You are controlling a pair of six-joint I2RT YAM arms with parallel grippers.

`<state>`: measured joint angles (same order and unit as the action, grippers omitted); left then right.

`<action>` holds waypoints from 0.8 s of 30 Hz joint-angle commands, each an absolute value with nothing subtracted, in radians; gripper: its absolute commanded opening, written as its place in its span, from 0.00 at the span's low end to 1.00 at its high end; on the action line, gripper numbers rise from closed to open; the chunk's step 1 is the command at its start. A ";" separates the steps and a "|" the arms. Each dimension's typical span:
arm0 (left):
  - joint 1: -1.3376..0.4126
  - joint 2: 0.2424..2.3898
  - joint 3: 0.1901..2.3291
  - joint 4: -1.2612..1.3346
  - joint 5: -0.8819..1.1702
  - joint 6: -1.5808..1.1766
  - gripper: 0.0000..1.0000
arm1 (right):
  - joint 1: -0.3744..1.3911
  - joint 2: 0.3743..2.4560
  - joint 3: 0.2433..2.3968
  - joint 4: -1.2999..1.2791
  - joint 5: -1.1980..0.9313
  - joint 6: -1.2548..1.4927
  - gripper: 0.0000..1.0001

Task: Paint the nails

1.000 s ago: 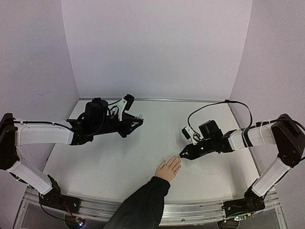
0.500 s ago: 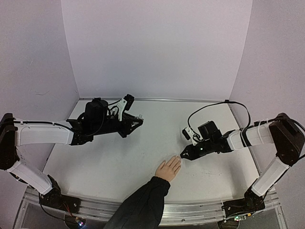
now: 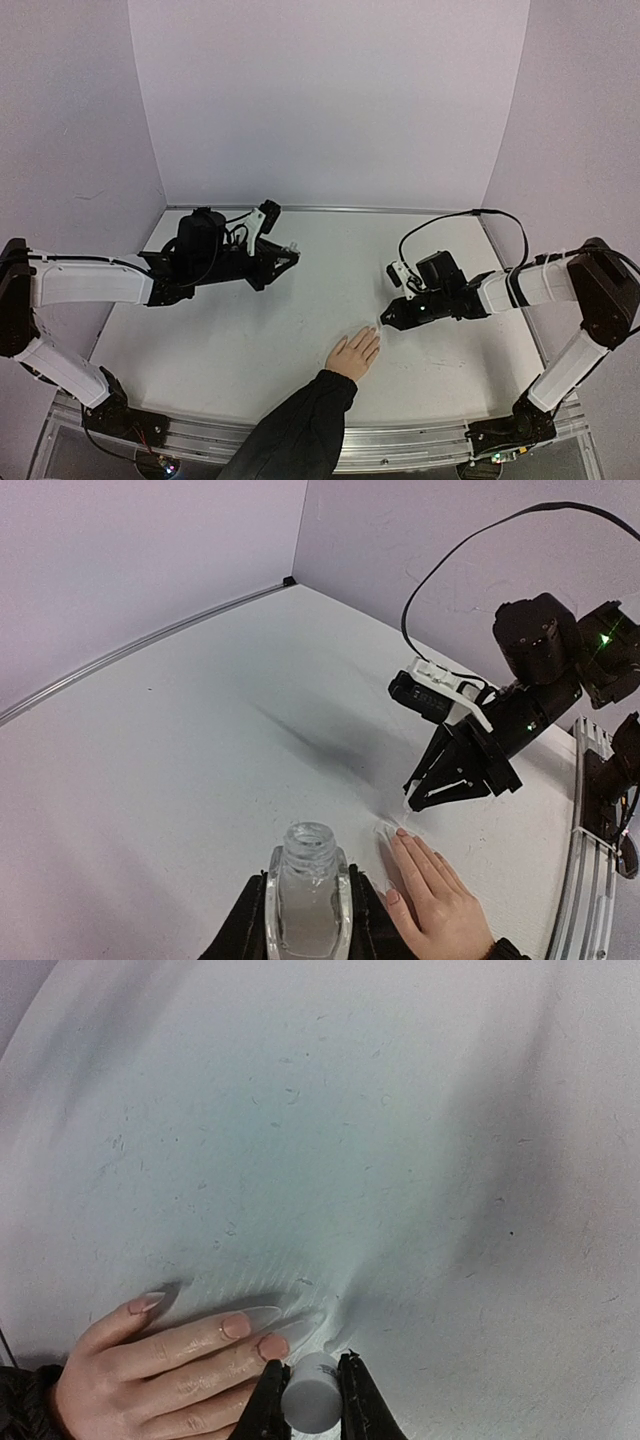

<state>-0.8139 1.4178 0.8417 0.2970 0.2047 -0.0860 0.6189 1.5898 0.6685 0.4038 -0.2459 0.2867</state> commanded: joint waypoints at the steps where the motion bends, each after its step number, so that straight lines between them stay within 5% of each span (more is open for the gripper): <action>1: -0.819 1.358 0.833 0.357 0.185 -0.077 0.00 | 0.627 1.509 0.697 0.392 -0.253 0.285 0.00; 24: -0.819 1.359 0.837 0.358 0.184 -0.081 0.00 | 0.632 1.565 0.683 0.356 -0.359 0.235 0.00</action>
<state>-0.8139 1.3876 0.8268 0.2970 0.1970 -0.0860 0.6250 1.5585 0.6685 0.3706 -0.3431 0.2508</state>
